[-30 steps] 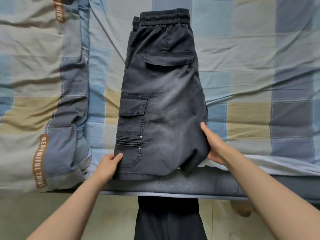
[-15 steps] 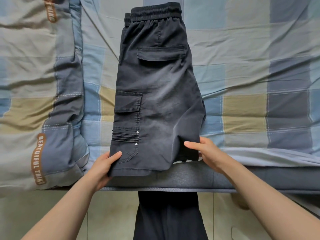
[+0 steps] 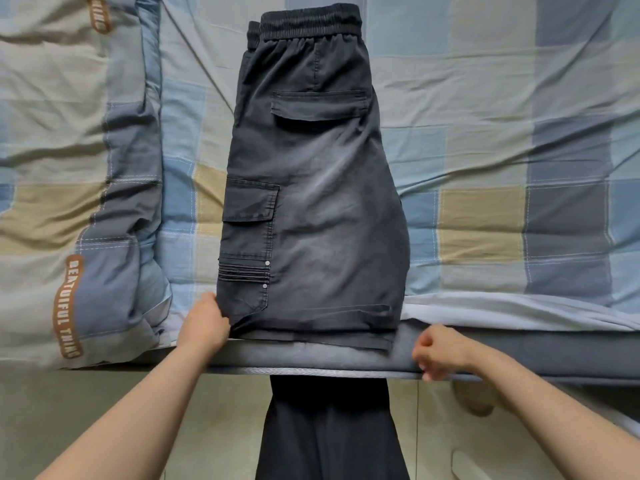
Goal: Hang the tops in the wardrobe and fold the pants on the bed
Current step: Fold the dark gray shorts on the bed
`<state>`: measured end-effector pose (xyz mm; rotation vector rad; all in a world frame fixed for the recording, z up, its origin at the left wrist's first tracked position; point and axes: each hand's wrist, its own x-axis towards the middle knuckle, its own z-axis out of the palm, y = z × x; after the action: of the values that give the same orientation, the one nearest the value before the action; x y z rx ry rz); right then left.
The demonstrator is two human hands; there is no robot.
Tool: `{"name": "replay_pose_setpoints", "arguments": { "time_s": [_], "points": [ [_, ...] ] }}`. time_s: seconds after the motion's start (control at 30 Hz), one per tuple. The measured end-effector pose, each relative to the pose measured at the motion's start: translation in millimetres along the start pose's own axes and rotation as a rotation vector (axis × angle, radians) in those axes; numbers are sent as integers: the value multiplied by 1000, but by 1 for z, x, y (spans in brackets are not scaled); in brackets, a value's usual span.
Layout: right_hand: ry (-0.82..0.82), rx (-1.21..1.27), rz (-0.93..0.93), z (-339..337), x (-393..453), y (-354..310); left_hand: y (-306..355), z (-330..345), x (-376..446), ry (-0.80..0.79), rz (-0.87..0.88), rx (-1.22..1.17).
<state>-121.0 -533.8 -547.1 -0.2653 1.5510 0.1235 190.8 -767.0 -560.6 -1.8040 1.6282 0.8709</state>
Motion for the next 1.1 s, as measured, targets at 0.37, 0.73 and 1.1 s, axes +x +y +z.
{"name": "replay_pose_setpoints", "arguments": {
  "time_s": [0.37, 0.73, 1.1],
  "points": [
    [530, 611, -279, -83, 39, -96, 168, 55, -39, 194, 922, 440],
    [585, 341, -414, -102, 49, -113, 196, 83, -29, 19, 745, 438],
    [332, 206, -712, -63, 14, -134, 206, 68, -32, -179, 256, -753]
  ]
}}
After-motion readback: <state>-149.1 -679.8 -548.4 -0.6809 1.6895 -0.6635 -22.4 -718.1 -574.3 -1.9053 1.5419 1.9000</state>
